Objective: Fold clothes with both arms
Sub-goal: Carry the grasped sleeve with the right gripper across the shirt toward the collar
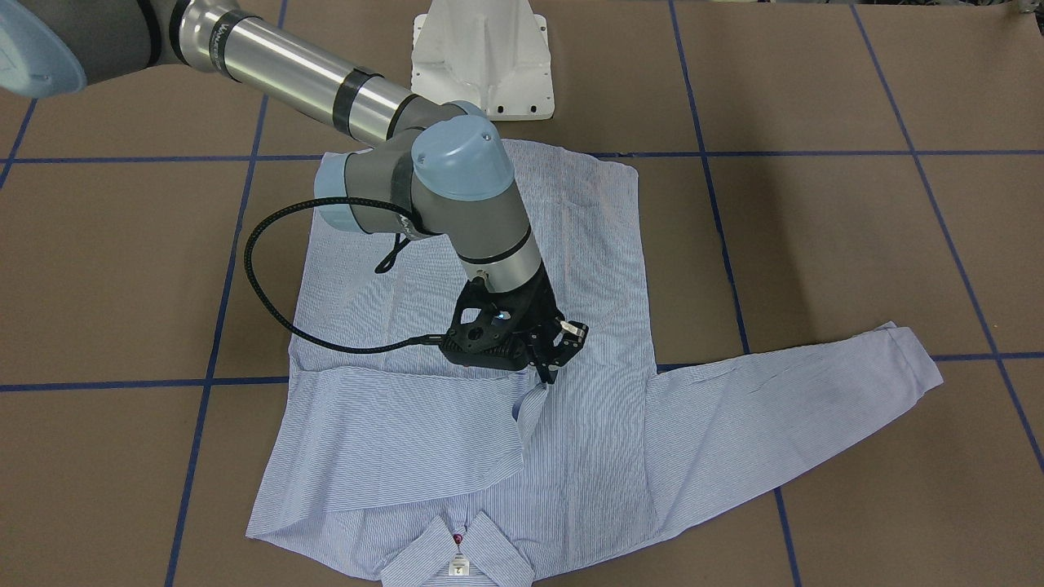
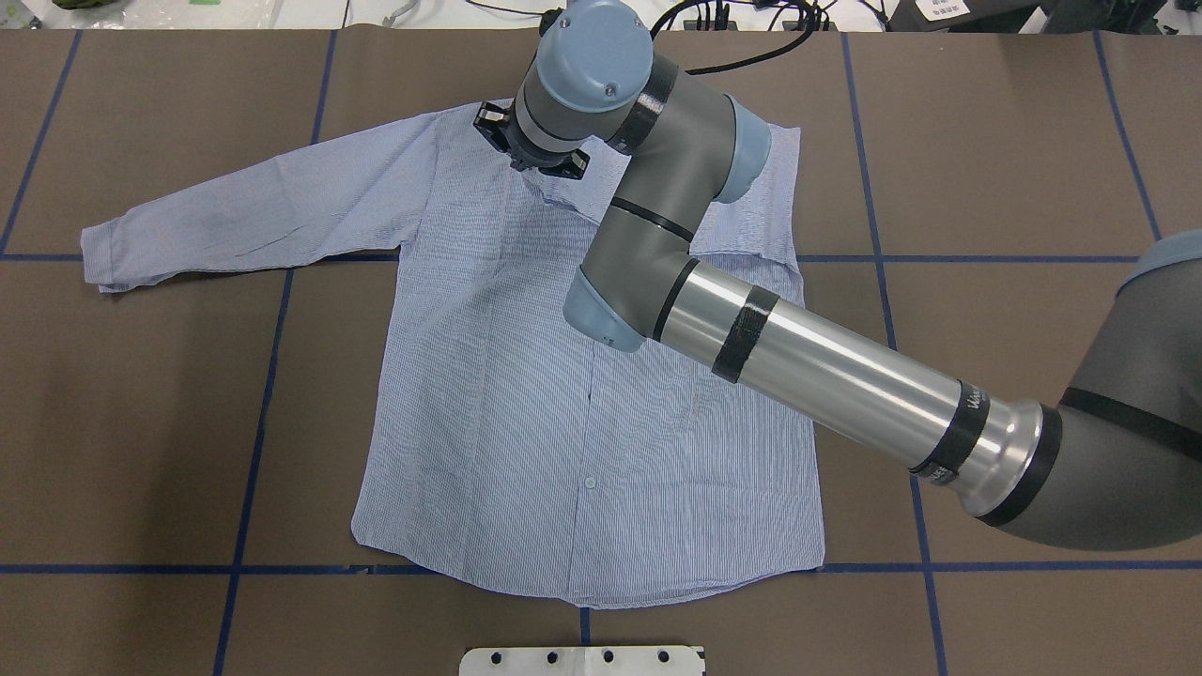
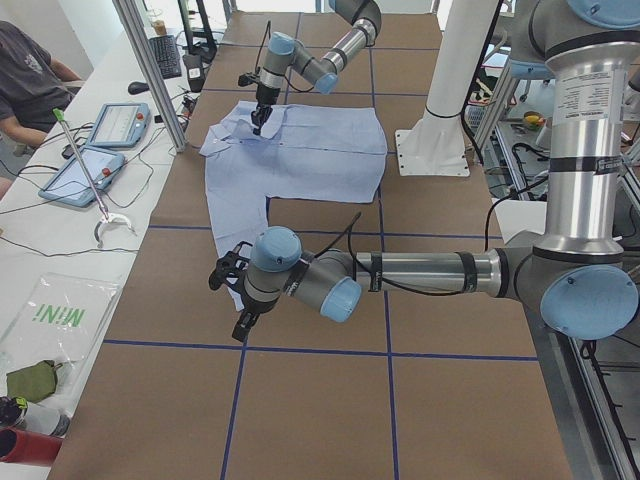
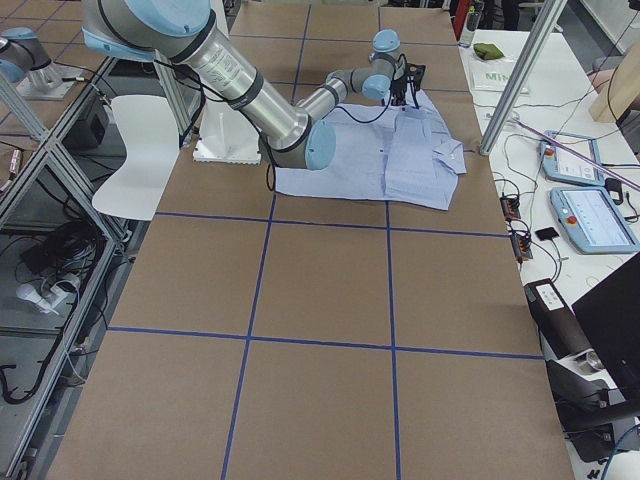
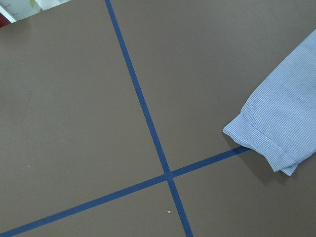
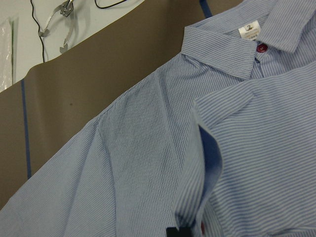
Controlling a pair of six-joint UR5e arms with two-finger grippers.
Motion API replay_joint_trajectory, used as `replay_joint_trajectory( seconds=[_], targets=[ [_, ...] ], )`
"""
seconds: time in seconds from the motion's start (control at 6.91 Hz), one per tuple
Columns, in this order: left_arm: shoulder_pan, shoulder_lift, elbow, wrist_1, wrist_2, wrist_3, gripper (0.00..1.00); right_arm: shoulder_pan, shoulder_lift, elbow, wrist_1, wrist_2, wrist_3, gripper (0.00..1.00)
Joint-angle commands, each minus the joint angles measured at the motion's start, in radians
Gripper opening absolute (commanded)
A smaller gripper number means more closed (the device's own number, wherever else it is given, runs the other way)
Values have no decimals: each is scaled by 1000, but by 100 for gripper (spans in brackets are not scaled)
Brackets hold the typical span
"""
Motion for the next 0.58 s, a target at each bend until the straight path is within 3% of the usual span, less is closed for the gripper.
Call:
replay_joint_trajectory(
  seconds=[0.0,0.14,0.29,0.43],
  targets=[
    [0,1,-1,0,0,0,99,-19,6,-2,16,-33,4,0],
    [0,1,-1,0,0,0,99,-21,9,-5,16,-34,4,0],
    [0,1,-1,0,-2,0,99,-22,28,-40,28,-35,4,15],
    [0,1,-1,1,-2,-2,99,-30,35,-66,66,-52,4,82]
  ],
)
